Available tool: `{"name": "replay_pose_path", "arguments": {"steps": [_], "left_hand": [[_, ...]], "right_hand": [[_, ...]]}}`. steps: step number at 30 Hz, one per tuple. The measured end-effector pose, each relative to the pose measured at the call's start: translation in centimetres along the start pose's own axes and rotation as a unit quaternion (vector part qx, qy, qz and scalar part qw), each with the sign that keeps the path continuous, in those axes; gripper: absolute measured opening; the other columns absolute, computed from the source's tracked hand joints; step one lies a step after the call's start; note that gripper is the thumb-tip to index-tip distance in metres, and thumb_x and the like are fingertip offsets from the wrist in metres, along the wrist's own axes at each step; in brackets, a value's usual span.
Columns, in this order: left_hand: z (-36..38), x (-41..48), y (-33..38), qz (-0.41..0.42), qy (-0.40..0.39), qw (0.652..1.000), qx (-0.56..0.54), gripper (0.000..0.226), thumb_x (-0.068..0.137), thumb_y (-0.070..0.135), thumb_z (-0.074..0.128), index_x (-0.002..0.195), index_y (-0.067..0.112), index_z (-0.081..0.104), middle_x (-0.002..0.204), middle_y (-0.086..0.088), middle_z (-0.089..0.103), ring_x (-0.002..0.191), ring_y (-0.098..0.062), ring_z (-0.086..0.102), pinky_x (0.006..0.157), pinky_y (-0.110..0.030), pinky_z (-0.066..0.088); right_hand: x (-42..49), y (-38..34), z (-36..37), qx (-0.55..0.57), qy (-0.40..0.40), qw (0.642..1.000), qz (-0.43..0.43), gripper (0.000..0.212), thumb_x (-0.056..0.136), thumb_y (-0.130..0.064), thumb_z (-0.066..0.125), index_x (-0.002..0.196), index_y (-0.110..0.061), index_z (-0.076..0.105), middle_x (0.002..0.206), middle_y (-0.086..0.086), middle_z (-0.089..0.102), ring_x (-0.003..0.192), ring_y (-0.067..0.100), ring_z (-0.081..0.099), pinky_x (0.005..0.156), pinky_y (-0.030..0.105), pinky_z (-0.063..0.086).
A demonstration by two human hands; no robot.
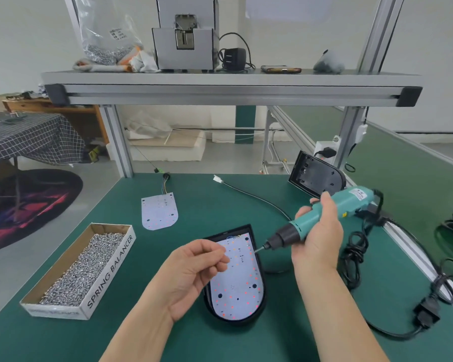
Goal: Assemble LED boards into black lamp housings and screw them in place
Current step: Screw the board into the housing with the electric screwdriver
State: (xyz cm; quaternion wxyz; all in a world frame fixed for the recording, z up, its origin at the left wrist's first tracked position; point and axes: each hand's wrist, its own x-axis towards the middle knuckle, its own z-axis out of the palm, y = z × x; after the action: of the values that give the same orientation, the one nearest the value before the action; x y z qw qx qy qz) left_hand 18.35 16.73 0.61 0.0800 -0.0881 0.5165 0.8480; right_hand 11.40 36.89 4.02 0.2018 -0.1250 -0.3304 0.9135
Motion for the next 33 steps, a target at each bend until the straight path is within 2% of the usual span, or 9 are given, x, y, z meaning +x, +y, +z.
{"name": "replay_pose_path", "arguments": {"steps": [2,6,12,16,22,25,33], "left_hand": [[1.1,0.0,-0.4,-0.028,-0.014,1.000,-0.004,0.008,0.067,0.001,0.075,0.075,0.000,0.077,0.076,-0.016,0.069,0.058,-0.013,0.066,0.050,-0.014,0.052],[2.0,0.0,-1.2,-0.067,-0.009,0.997,-0.028,0.013,0.068,0.000,0.074,0.080,-0.003,0.079,0.079,-0.016,0.070,0.061,-0.013,0.068,0.050,-0.014,0.053],[2.2,-0.1,-1.4,-0.088,0.000,0.992,-0.092,0.013,0.064,-0.002,0.075,0.077,-0.002,0.079,0.076,-0.016,0.069,0.060,-0.014,0.068,0.048,-0.014,0.053],[2.4,-0.2,-1.5,-0.095,0.000,0.991,-0.098,0.014,0.065,-0.003,0.075,0.078,-0.002,0.079,0.077,-0.016,0.070,0.059,-0.014,0.068,0.048,-0.015,0.053],[2.7,-0.3,-1.6,-0.095,0.004,0.990,-0.102,0.015,0.063,-0.003,0.075,0.077,-0.002,0.079,0.078,-0.017,0.070,0.060,-0.015,0.069,0.048,-0.015,0.053],[2.6,-0.3,-1.7,-0.094,0.011,0.990,-0.107,0.013,0.063,-0.004,0.075,0.076,-0.002,0.079,0.079,-0.018,0.071,0.061,-0.015,0.069,0.049,-0.015,0.053],[2.5,-0.3,-1.8,-0.087,0.009,0.991,-0.105,0.013,0.064,-0.005,0.074,0.076,-0.002,0.078,0.080,-0.019,0.071,0.061,-0.016,0.069,0.049,-0.016,0.054]], "right_hand": [[-0.8,-0.4,1.2,0.004,-0.006,1.000,-0.028,0.016,0.095,-0.024,0.065,0.086,-0.018,0.053,0.054,-0.013,0.058,0.048,0.005,0.053,0.046,0.016,0.045],[-1.9,-0.5,2.2,-0.017,-0.010,0.998,-0.066,0.018,0.094,-0.027,0.065,0.088,-0.017,0.051,0.052,-0.013,0.054,0.048,0.007,0.050,0.045,0.018,0.042],[-2.2,-0.6,1.7,-0.058,-0.011,0.992,-0.111,0.028,0.088,-0.034,0.065,0.097,-0.012,0.050,0.054,-0.005,0.053,0.052,0.011,0.048,0.050,0.021,0.040],[-2.4,-0.5,1.4,-0.075,-0.019,0.988,-0.132,0.023,0.090,-0.032,0.065,0.093,-0.015,0.050,0.054,-0.006,0.053,0.054,0.012,0.050,0.052,0.023,0.042],[-2.4,-0.1,1.2,-0.087,-0.010,0.987,-0.138,0.020,0.090,-0.030,0.065,0.091,-0.018,0.049,0.054,-0.010,0.053,0.054,0.013,0.051,0.054,0.026,0.043],[-2.4,0.0,1.0,-0.090,-0.005,0.987,-0.131,0.021,0.087,-0.032,0.066,0.091,-0.018,0.050,0.054,-0.005,0.053,0.055,0.015,0.050,0.058,0.030,0.041],[-2.3,0.2,1.0,-0.090,-0.003,0.988,-0.125,0.021,0.087,-0.033,0.066,0.093,-0.019,0.051,0.055,-0.003,0.053,0.054,0.014,0.050,0.053,0.026,0.043]]}}
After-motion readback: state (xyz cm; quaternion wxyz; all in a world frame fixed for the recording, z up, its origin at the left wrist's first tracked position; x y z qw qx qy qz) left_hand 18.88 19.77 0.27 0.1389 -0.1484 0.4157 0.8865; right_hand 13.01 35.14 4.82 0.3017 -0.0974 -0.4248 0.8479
